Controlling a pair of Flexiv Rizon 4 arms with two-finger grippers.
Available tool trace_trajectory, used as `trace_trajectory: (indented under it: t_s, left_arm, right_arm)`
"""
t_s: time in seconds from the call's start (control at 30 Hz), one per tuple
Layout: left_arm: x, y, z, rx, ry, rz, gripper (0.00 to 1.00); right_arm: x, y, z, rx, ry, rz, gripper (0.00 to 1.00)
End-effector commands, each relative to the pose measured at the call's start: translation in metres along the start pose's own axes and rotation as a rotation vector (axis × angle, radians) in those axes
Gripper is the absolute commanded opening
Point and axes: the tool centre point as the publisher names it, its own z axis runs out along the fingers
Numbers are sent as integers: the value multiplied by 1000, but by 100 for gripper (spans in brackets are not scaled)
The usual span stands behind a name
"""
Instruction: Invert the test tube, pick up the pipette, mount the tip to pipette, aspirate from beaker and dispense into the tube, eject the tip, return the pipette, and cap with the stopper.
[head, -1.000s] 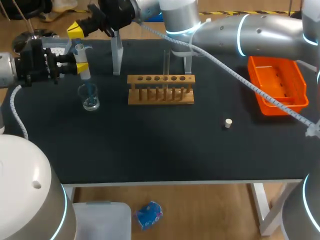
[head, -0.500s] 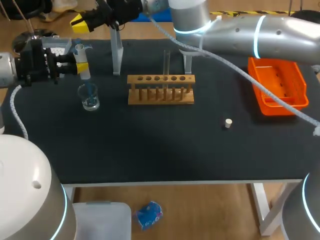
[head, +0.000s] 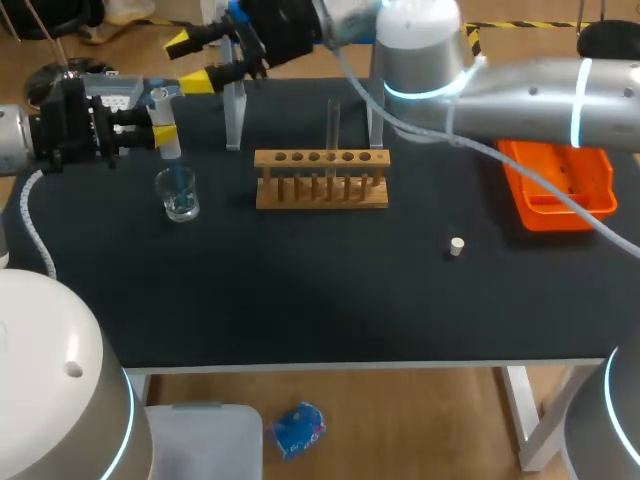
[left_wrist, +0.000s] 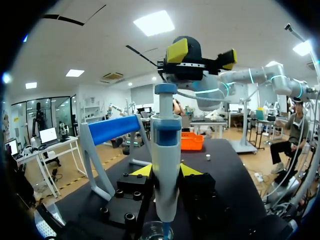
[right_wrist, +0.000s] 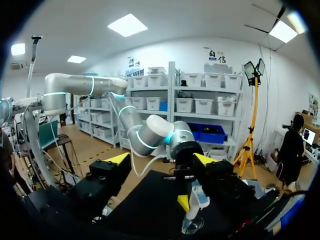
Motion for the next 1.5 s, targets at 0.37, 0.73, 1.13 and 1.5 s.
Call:
trace_trajectory:
  t_s: [0.37,0.73,1.13,1.5]
  left_arm:
    - [1,-1,0,-2,-3,0,0]
    - [1,-1,0,-2,-3,0,0]
    - [-3,-9,-1,-31,-18,-1,0]
    - [-4,-13,-5,-40,-48,-15,0]
  right_arm:
    - [43,-5,-35,-2,-231,-27,100]
    - [43,-5,-35,-2,-231,-27,100]
    - [66,-3,-89,98,-339,27,100]
    - [89,-17,-150,154,-470,83,100]
